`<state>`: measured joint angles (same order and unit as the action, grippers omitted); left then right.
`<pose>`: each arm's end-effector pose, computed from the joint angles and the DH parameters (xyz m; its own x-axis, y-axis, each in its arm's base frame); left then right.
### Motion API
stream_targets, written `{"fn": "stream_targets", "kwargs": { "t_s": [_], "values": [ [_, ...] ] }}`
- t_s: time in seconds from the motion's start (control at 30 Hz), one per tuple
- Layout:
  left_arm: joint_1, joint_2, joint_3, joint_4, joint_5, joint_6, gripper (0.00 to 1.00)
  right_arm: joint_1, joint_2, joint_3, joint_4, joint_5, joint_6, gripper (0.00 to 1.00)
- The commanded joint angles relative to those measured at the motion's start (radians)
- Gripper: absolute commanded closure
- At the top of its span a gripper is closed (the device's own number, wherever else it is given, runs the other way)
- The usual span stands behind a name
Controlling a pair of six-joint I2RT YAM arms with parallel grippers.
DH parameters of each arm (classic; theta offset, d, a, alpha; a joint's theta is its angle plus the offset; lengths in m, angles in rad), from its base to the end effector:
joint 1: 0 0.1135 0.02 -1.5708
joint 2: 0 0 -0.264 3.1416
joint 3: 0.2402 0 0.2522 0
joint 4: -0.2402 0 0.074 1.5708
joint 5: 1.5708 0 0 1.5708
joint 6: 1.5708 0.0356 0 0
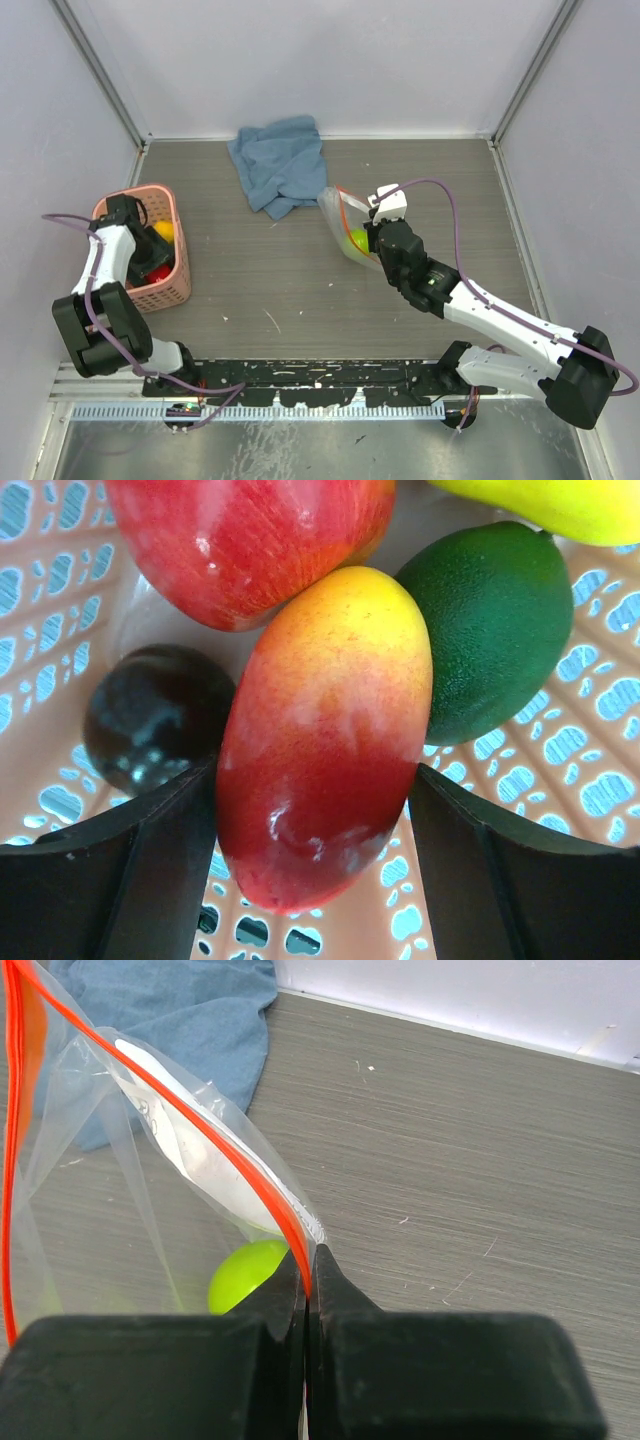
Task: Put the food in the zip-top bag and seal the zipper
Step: Pick up the fake fruit from the bin.
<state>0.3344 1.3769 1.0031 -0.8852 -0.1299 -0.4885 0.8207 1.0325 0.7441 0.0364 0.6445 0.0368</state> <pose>0.2371 0.0873 0.2349 -0.6236 -0.7093 -0.3287 -0.7424 0.6690 -0.0351 0.1764 0.1579 0.3025 -0.1768 -0.1466 -0.9733 -0.1818 0.9767 -0.1141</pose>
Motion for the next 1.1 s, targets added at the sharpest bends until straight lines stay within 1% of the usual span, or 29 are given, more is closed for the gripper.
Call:
{"fn": "stream_targets", "kwargs": {
  "t_s": [0.0,0.1,0.33,0.47,0.6,0.73,0.93,1.07],
  "values": [
    [0.002,0.027,0.009,0.019,0.04,0.011,0.23,-0.001,-0.016,0.029,0.039,0.014,0.012,0.99],
    [0.002,0.044,0.012,0.013,0.033,0.013,0.14,-0.002,-0.024,0.02,0.048,0.014,0.013,0.99],
    [0.002,0.057,0.016,0.009,0.038,0.017,0.14,-0.002,-0.019,0.018,0.05,0.009,0.015,0.99],
    [0.002,0.031,0.016,0.01,0.033,0.021,0.22,-0.002,-0.021,0.018,0.051,0.009,0.015,0.99],
    [0.002,-0.023,0.009,0.022,0.035,0.022,0.39,-0.001,-0.02,0.023,0.047,0.006,0.015,0.99],
    [0.002,-0.085,0.012,0.029,0.032,0.021,0.46,0.0,-0.019,0.031,0.039,0.0,0.019,0.99],
    [-0.002,-0.21,0.004,0.056,0.054,0.014,0.51,0.0,-0.001,0.053,0.021,-0.025,0.031,0.99],
    [-0.014,-0.289,0.018,0.056,0.077,0.007,0.52,0.005,0.011,0.067,0.006,0.004,0.023,0.99]
  ]
}}
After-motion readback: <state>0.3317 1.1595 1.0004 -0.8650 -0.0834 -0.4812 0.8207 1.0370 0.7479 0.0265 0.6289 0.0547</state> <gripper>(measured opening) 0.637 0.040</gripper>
